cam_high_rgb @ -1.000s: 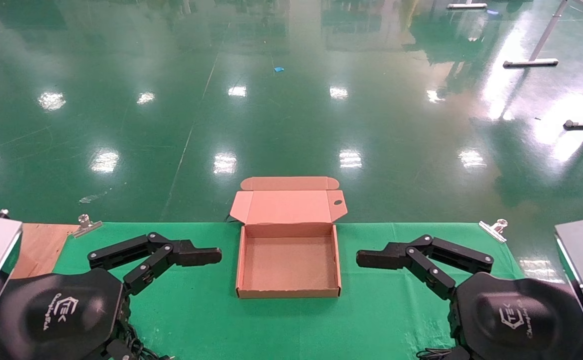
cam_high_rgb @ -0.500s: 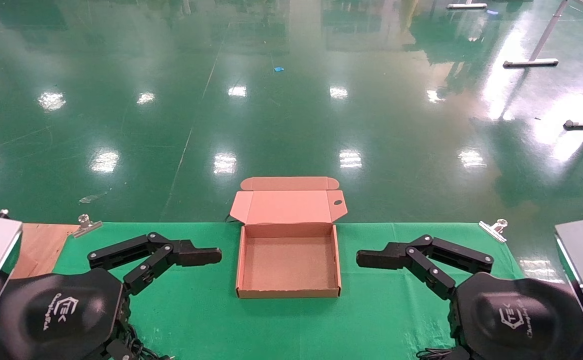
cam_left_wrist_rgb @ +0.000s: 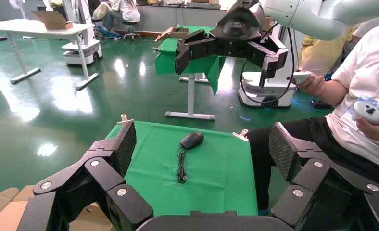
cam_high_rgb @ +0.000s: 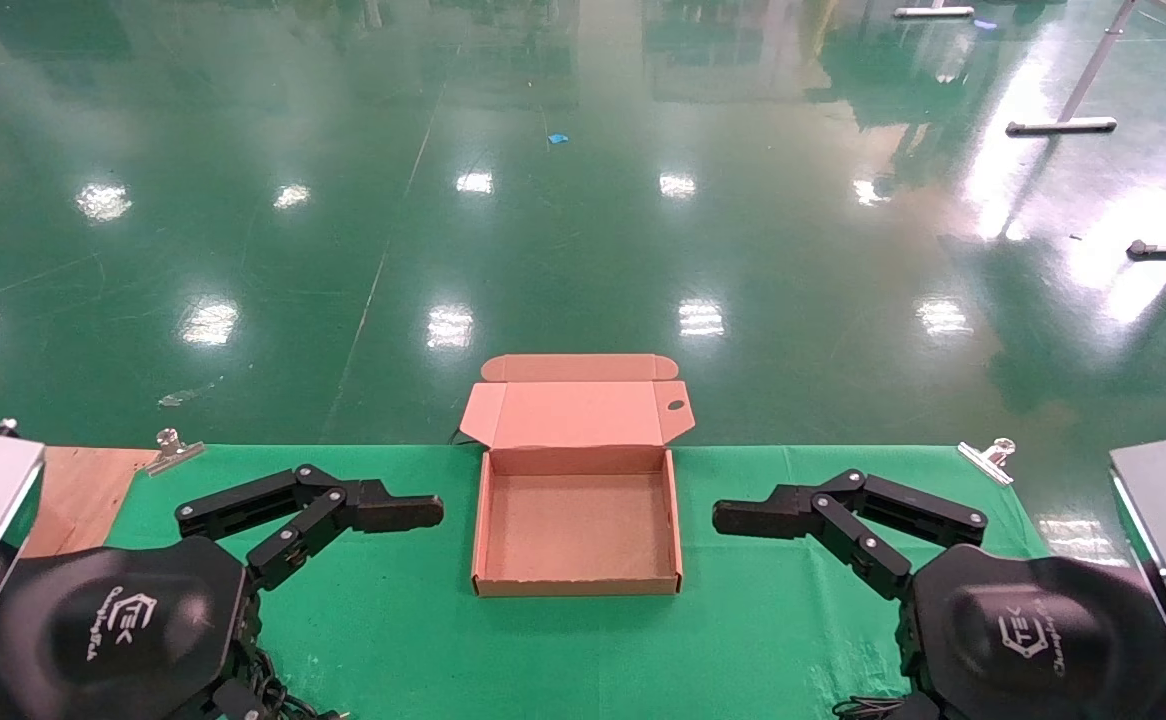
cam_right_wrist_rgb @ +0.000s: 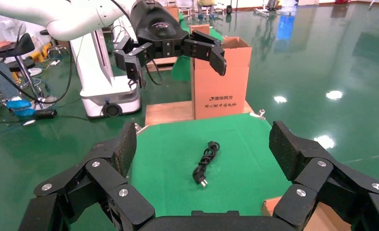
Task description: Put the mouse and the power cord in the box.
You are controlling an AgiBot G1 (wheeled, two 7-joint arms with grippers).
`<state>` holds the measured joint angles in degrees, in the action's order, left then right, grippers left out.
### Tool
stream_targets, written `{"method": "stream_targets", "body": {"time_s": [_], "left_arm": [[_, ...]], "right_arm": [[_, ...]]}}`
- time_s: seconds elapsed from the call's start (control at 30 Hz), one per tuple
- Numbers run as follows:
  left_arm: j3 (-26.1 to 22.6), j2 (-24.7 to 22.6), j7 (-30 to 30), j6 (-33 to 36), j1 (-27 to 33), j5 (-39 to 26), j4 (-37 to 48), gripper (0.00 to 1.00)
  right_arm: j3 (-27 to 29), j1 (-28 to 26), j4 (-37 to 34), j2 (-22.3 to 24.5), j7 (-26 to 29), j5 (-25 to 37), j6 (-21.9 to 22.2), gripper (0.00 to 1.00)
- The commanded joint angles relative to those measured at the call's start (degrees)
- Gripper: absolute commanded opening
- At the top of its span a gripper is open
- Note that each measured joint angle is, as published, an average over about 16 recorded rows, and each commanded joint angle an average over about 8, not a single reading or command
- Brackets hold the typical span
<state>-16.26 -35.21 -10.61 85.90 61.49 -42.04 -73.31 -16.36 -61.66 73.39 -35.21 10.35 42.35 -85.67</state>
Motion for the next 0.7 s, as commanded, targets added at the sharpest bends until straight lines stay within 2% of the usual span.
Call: {"method": "stream_targets", "body": {"time_s": [0.03,0.17,0.3,0.5,0.7], "left_arm": [[0.1,0.0,-0.1,-0.1,0.0,0.2,-0.2,1.0],[-0.8,-0.6,0.5,0.8,-0.1,-0.9,1.0,1.0],[-2.6,-1.1,1.7,2.2,0.5,-4.0,3.6,1.0],[-6.3,-0.9,4.1,4.1,2.8,-10.5,8.1,1.0],[-11.8,-0.3,8.2,4.7,6.2,-18.3,13.9,1.0]], "right_arm": [[0.1,0.0,0.1,0.0,0.2,-0.2,0.1,1.0],[-0.7,-0.3,-0.2,-0.1,-1.2,1.9,-0.7,1.0],[-3.0,-2.5,-1.2,-0.7,-3.8,7.8,-2.3,1.0],[-9.5,-9.2,-3.3,-2.8,-7.7,20.8,-4.3,1.0],[-17.7,-17.0,-6.4,-5.8,-12.6,37.7,-3.9,1.0]]}}
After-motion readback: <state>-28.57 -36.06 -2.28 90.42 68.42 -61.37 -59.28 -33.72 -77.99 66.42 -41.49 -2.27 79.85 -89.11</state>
